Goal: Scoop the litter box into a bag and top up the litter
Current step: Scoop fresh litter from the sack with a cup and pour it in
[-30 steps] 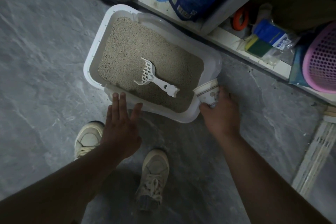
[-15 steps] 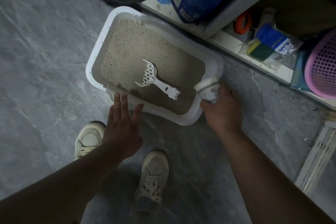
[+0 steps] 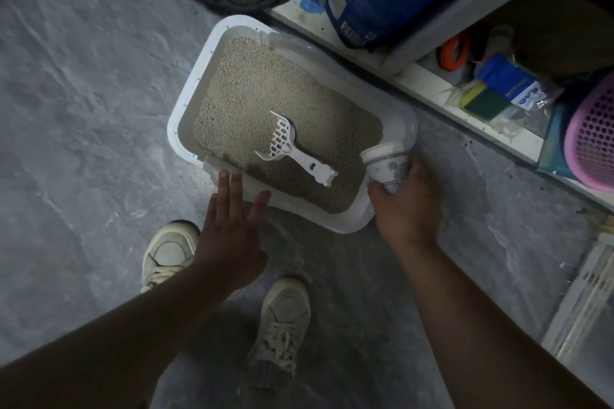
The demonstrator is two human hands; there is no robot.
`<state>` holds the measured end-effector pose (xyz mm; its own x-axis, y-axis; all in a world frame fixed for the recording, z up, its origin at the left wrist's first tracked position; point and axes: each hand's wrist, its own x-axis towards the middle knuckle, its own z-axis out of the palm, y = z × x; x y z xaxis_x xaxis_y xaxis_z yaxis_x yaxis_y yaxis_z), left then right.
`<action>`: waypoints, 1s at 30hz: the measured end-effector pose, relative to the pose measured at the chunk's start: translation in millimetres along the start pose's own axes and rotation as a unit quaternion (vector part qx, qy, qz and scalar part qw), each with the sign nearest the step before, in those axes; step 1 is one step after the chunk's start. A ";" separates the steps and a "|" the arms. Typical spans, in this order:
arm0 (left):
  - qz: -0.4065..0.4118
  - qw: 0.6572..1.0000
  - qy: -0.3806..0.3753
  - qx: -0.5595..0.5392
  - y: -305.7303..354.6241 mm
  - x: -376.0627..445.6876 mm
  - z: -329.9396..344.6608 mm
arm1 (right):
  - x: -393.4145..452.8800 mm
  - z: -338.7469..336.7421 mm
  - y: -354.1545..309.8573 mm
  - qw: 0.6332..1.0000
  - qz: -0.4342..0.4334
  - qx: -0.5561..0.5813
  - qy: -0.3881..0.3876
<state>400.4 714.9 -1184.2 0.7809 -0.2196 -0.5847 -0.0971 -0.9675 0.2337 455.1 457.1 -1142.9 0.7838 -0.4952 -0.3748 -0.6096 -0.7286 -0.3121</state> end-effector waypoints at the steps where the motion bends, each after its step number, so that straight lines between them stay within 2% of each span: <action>1: 0.000 1.000 0.000 -0.003 -0.1 -0.1 0.1 | -1.1 1.1 0.6 1.000 -0.006 -0.003 0.007; 19: 0.016 0.998 -0.053 -0.005 1.4 -1.7 -13.7 | -4.9 7.0 2.7 0.999 -0.014 -0.034 0.021; 30: 0.020 0.999 -0.028 -0.011 -2.4 -3.6 -8.2 | -8.6 6.1 3.3 0.999 -0.009 -0.053 0.005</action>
<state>402.9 719.1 -1176.3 0.7416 -0.2645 -0.6165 -0.1134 -0.9552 0.2734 445.6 461.8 -1146.1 0.7962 -0.4857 -0.3609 -0.5796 -0.7833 -0.2246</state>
